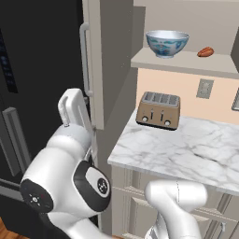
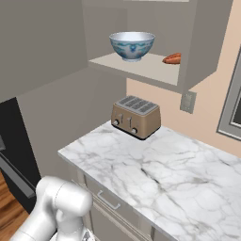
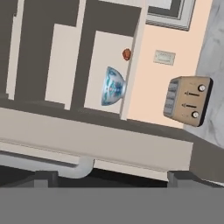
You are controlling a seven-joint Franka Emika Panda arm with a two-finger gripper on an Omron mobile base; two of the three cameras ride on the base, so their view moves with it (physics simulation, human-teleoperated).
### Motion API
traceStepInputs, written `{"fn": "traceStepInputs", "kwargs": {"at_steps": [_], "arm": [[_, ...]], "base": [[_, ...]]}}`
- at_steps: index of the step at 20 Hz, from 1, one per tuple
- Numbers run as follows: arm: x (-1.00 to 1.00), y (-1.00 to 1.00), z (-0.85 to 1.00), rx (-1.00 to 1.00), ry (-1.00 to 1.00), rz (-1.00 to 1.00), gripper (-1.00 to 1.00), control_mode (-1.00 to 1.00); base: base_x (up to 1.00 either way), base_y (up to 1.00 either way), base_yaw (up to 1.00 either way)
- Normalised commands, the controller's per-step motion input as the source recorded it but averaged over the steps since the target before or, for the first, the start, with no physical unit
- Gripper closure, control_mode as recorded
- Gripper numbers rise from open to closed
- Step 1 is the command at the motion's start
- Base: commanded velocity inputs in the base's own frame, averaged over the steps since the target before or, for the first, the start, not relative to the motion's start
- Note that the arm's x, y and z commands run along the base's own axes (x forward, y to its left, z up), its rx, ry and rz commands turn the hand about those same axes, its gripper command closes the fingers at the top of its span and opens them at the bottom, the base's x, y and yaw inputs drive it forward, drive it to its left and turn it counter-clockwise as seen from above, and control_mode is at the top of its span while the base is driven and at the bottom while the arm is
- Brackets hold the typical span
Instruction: Pick the mug and place it in the sink. Pick the bowl and place it in the open cabinet and then close the cabinet.
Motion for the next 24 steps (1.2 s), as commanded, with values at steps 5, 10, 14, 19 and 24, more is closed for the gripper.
{"fn": "traceStepInputs", "kwargs": {"at_steps": [5,10,14,19,24], "arm": [[0.1,0.0,-0.07,0.0,-0.07,-0.12,-1.0,-1.0],[0.12,0.0,-0.02,0.0,-0.04,-0.13,-1.0,-1.0],[0.18,-0.01,0.0,0.01,-0.02,-0.13,-1.0,-1.0],[0.13,-0.04,-0.01,0.02,-0.02,-0.13,-1.0,-1.0],[0.0,-0.42,0.0,0.08,-0.01,-0.18,-1.0,-1.0]], "base": [[0.0,0.0,0.0],[0.0,0.0,0.0],[0.0,0.0,0.0],[0.0,0.0,0.0],[0.0,0.0,0.0]]}}
